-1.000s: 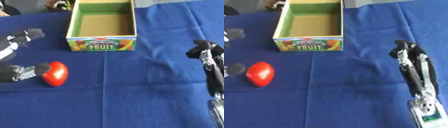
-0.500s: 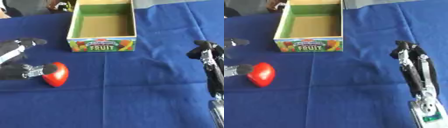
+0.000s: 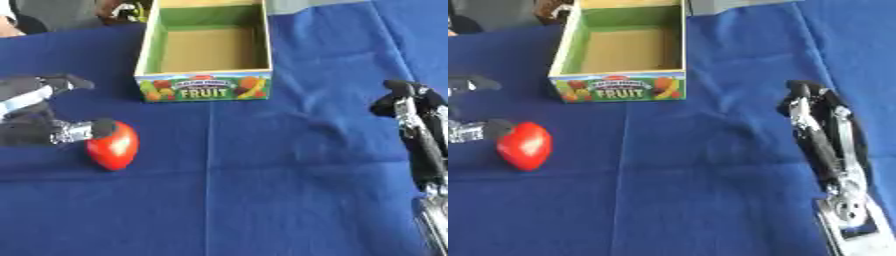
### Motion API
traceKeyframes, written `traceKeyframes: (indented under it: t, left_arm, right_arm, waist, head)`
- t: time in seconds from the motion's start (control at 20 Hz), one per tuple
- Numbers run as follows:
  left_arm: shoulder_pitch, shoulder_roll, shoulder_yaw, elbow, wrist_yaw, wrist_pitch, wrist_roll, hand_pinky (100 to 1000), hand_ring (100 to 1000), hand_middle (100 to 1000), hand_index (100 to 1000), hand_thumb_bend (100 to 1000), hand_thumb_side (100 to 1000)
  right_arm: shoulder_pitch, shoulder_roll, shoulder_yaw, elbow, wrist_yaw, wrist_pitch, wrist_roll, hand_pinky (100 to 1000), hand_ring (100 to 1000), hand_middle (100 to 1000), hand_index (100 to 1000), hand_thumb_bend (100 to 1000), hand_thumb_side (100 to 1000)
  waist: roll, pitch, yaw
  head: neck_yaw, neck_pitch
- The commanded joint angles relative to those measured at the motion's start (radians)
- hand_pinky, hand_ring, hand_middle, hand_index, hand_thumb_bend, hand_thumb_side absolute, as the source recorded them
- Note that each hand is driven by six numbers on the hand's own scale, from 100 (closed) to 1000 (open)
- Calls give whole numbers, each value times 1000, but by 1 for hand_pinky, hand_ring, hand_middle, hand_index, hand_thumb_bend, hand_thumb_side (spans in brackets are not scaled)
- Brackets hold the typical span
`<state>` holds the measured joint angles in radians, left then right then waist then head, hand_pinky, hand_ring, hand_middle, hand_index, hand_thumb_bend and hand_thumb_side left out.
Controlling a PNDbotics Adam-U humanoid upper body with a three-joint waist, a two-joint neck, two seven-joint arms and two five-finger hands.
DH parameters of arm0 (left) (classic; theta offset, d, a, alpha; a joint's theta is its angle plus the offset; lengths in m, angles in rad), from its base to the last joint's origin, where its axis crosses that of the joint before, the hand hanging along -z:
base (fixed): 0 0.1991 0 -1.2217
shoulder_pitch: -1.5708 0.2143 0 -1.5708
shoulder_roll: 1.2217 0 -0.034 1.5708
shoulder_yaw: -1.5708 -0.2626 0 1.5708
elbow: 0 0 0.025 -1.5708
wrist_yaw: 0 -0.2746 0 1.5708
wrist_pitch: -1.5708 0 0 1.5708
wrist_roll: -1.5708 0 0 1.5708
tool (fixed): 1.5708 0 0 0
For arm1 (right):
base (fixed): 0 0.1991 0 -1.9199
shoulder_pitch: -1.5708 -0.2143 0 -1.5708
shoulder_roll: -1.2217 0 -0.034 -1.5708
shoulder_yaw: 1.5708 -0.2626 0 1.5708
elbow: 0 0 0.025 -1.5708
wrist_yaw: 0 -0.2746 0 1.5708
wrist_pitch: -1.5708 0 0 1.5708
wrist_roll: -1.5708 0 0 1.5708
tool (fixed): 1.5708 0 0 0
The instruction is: Pick up objects on the table and place them in the box.
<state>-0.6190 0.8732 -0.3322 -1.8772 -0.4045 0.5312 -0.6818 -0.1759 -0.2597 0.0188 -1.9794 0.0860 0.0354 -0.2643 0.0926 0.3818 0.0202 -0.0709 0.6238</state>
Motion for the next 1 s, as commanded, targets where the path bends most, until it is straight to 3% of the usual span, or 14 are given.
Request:
traceKeyframes:
  t: [0.05,0.2,0.25,0.35,0.55,0.8,0.85,1.0]
  left_arm:
    - [-23,56,-24,19,39,41,-1,734,1000,952,1000,814,945]
    - [-27,58,-31,26,48,43,8,734,1000,952,1000,814,945]
    - [-33,63,-40,35,54,47,5,695,934,867,1000,823,952]
    - [-57,59,-72,66,65,58,-13,689,883,842,1000,836,955]
    - [-90,41,-119,121,57,58,-48,628,813,851,1000,839,950]
    - [-124,9,-149,174,28,42,-72,547,744,863,1000,777,929]
    - [-130,2,-154,183,26,41,-74,492,713,867,1000,774,933]
    - [-142,-12,-162,203,20,37,-77,485,710,868,1000,774,933]
  right_arm:
    - [-4,-14,0,-21,-2,4,-1,651,573,503,722,100,721]
    - [-4,-15,0,-21,-1,4,-1,651,573,503,722,100,721]
    - [-3,-14,2,-21,-2,5,0,649,570,501,719,100,723]
    - [-2,-12,3,-21,-3,9,1,649,568,500,717,100,723]
    - [-2,-11,3,-21,-3,12,0,649,567,499,716,100,725]
    - [0,-9,3,-21,-3,16,0,648,565,497,714,100,727]
    - [0,-9,3,-21,-3,16,-1,648,565,497,713,100,728]
    - [1,-8,3,-21,-4,17,-1,648,565,497,713,100,728]
  waist:
    - [-1,-23,2]
    - [-1,-23,2]
    - [1,-22,1]
    - [4,-21,-1]
    - [6,-19,-3]
    - [8,-18,-6]
    - [8,-18,-7]
    - [9,-18,-6]
  head:
    - [-5,7]
    - [-5,7]
    - [-5,5]
    - [-6,5]
    - [-6,6]
    - [-5,5]
    - [-4,5]
    - [-5,5]
